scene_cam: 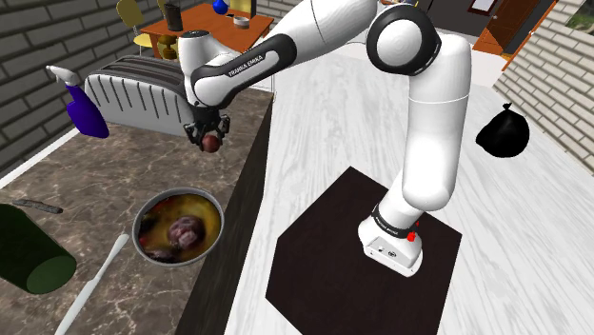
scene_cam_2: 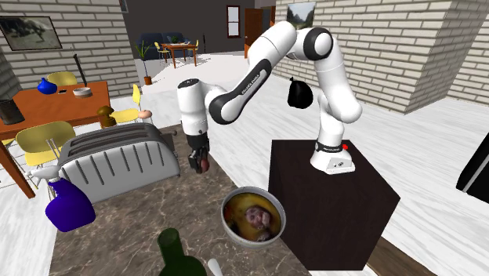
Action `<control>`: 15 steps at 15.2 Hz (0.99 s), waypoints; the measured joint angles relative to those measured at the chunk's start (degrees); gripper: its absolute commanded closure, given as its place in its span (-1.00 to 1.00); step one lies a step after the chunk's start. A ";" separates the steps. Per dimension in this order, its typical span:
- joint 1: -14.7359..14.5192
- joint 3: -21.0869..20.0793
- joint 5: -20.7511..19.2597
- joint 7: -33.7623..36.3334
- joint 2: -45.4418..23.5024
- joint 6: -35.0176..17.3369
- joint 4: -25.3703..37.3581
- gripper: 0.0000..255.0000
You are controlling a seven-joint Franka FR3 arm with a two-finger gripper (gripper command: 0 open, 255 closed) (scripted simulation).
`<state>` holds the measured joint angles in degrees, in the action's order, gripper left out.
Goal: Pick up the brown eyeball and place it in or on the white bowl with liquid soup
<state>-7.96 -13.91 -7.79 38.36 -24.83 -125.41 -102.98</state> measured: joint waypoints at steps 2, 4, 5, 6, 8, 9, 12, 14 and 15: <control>0.05 -0.16 0.28 -0.11 0.90 1.25 0.38 1.00; 0.11 -0.28 0.53 -0.28 1.61 2.55 1.00 1.00; 0.22 -0.31 0.67 -0.47 1.97 3.13 1.23 1.00; 0.29 -0.34 0.78 -0.59 2.26 3.68 1.50 1.00; 0.25 -0.44 0.94 -0.65 2.67 5.03 2.45 1.00; 0.24 -0.53 1.07 -0.66 3.11 5.71 2.70 1.00; 0.33 -0.67 1.42 -0.90 4.17 7.62 3.60 1.00; 0.35 -0.72 1.57 -1.03 4.54 9.02 4.63 1.00; 0.40 -0.78 1.71 -1.13 4.94 9.70 4.92 1.00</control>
<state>-7.56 -14.68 -6.08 37.22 -19.88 -115.71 -98.05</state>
